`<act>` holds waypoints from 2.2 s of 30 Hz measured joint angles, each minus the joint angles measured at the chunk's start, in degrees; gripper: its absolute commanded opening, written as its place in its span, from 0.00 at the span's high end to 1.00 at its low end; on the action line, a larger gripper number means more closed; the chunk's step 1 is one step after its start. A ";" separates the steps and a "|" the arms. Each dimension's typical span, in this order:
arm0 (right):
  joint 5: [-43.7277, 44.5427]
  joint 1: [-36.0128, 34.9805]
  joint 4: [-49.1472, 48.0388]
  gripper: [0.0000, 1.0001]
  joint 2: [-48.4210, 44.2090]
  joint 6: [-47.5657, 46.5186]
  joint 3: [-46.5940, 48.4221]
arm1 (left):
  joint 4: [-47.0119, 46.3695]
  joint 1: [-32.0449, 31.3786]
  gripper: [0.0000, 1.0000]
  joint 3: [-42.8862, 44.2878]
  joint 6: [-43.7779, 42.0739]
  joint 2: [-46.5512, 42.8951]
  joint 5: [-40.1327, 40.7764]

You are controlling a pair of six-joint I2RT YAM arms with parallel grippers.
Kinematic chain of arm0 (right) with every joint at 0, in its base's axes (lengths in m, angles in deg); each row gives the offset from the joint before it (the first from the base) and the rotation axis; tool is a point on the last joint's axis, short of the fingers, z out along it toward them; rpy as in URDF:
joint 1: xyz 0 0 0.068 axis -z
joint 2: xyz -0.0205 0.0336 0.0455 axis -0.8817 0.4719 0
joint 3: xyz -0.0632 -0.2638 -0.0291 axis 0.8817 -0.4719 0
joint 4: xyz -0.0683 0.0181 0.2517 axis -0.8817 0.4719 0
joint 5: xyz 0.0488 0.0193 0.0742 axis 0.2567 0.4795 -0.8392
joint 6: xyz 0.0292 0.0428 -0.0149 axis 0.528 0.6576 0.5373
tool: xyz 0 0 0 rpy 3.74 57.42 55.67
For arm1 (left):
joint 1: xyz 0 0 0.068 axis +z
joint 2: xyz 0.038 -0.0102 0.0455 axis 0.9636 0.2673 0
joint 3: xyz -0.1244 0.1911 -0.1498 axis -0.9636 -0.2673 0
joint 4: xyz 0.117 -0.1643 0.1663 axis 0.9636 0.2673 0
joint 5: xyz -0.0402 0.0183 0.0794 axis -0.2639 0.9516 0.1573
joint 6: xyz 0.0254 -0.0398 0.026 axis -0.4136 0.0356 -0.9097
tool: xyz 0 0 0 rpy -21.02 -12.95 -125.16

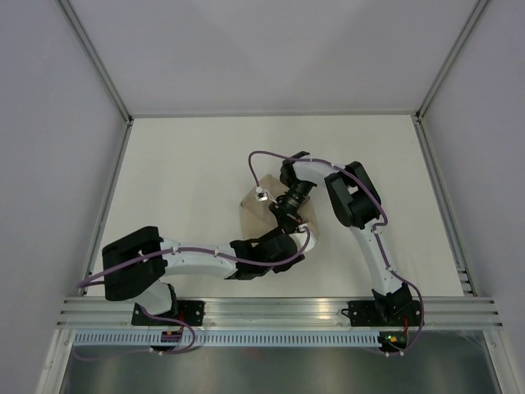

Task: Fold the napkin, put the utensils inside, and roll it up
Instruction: Roll the napkin with the utensil

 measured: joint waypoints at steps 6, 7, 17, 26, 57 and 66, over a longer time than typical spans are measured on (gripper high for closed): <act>0.00 0.00 0.00 0.99 0.04 0.07 0.00 | -0.04 1.11 0.31 0.07 -1.66 2.27 0.04; 0.00 0.00 0.00 0.99 0.04 0.09 0.00 | -0.13 1.27 0.31 0.07 -1.95 2.64 0.07; -0.04 0.04 0.02 0.99 0.13 0.35 0.09 | -1.90 2.73 0.56 0.26 -4.22 5.03 -0.04; -0.15 0.33 0.24 0.98 0.44 0.55 0.33 | -2.99 3.13 0.95 0.74 -5.97 7.26 -1.25; 2.05 19.26 -31.23 0.88 -23.67 27.43 -12.20 | 0.63 11.41 0.98 5.31 -3.10 7.87 -21.64; 5.92 21.16 -36.46 0.91 -30.84 29.35 -24.33 | 2.71 15.61 0.98 8.50 -0.90 9.94 -32.85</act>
